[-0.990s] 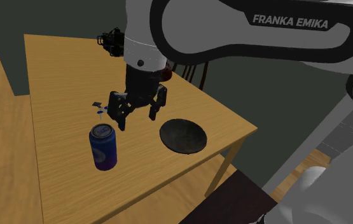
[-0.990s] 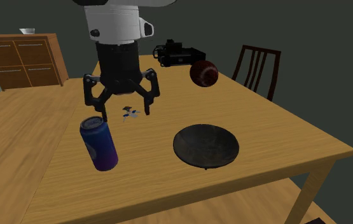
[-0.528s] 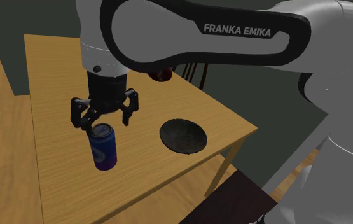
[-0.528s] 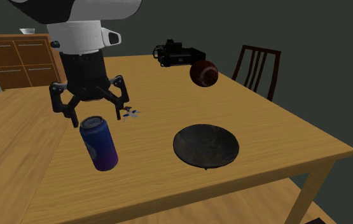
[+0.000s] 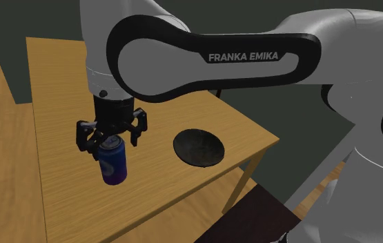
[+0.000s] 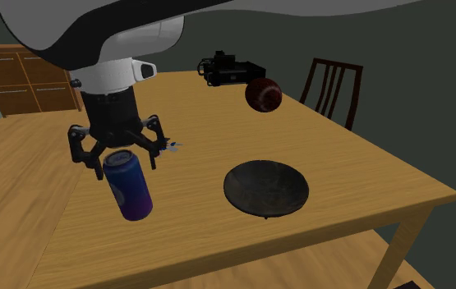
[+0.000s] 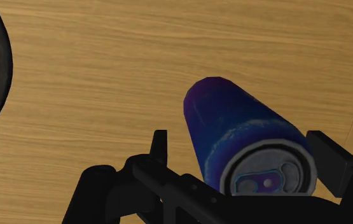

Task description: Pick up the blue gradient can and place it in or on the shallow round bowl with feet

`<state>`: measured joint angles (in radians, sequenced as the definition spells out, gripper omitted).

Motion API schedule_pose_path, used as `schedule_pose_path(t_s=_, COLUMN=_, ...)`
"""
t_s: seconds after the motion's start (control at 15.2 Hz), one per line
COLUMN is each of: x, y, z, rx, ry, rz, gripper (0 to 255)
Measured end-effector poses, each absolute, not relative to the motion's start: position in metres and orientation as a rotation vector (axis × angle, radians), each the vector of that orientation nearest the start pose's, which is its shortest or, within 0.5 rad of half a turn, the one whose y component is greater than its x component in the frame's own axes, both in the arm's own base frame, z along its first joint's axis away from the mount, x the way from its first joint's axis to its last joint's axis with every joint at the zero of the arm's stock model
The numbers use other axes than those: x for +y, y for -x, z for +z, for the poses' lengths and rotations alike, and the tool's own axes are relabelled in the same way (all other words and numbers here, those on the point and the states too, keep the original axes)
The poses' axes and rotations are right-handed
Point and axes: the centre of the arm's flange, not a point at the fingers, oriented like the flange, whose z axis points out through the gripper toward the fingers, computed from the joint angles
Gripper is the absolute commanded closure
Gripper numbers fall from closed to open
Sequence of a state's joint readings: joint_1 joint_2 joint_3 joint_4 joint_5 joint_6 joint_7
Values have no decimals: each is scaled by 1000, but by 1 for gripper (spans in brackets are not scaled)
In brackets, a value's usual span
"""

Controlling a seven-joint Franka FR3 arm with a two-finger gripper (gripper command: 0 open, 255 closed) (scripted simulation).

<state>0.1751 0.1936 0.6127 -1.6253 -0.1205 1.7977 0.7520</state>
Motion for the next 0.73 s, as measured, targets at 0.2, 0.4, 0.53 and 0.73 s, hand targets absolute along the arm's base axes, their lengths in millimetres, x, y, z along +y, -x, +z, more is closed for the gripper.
schedule_pose_path(t_s=0.2, x=409, y=-459, z=523, rx=-82, ry=3135, rz=-24, gripper=0)
schedule_pose_path(t_s=0.4, x=409, y=-459, z=523, rx=-82, ry=3135, rz=-25, gripper=255)
schedule_pose_path(t_s=0.53, x=409, y=-459, z=523, rx=-83, ry=3134, rz=-25, gripper=255)
schedule_pose_path(t_s=0.73, x=409, y=-459, z=523, rx=-82, ry=3135, rz=-25, gripper=255)
